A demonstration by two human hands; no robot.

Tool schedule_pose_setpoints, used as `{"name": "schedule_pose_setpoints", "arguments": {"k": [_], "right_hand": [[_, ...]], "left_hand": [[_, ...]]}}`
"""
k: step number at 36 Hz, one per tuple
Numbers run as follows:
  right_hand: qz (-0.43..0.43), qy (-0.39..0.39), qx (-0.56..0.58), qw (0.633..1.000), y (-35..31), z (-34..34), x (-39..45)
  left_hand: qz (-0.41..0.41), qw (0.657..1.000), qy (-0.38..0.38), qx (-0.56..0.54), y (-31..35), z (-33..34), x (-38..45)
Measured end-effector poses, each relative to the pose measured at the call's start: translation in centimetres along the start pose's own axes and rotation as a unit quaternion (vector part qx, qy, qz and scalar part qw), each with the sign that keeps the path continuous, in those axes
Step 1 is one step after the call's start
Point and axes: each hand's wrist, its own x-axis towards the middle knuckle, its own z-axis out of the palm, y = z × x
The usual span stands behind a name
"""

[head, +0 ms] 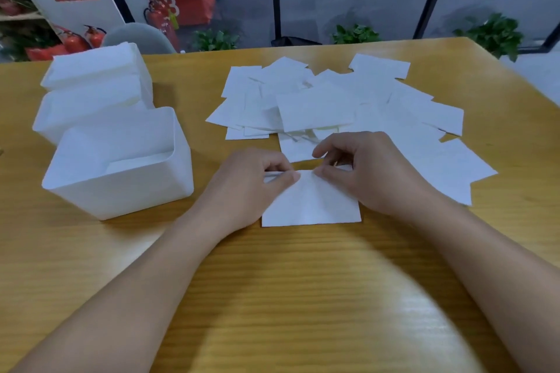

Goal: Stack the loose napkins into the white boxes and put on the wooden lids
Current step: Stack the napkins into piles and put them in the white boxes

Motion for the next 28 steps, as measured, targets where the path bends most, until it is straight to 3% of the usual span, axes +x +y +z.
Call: {"name": "schedule_pose_setpoints", "arguments": {"k": [6,15,21,28], "right_hand": [[-0.084,0.037,-0.166,0.982,0.7,0.3,1.2],[-0.074,-0.011,-0.308,0.949,1.1,2.0,3.7],[-0.098,0.040,-0.274,0.956,0.8,1.7,3.5],[-0.130,0.065,-0.064,0.987,-0.7,0.4,0.7]], "left_hand": [[0.002,1.000,-0.001,-0.011,-0.2,-0.1,0.0],[0.027,0.997,0.057,-0.047,-0.3,0.0,0.3],[0.016,0.996,0.076,-0.051,-0.4,0.2,0.3],[-0.005,0.987,0.155,-0.045,-1.2,-0.2,1.0]]}}
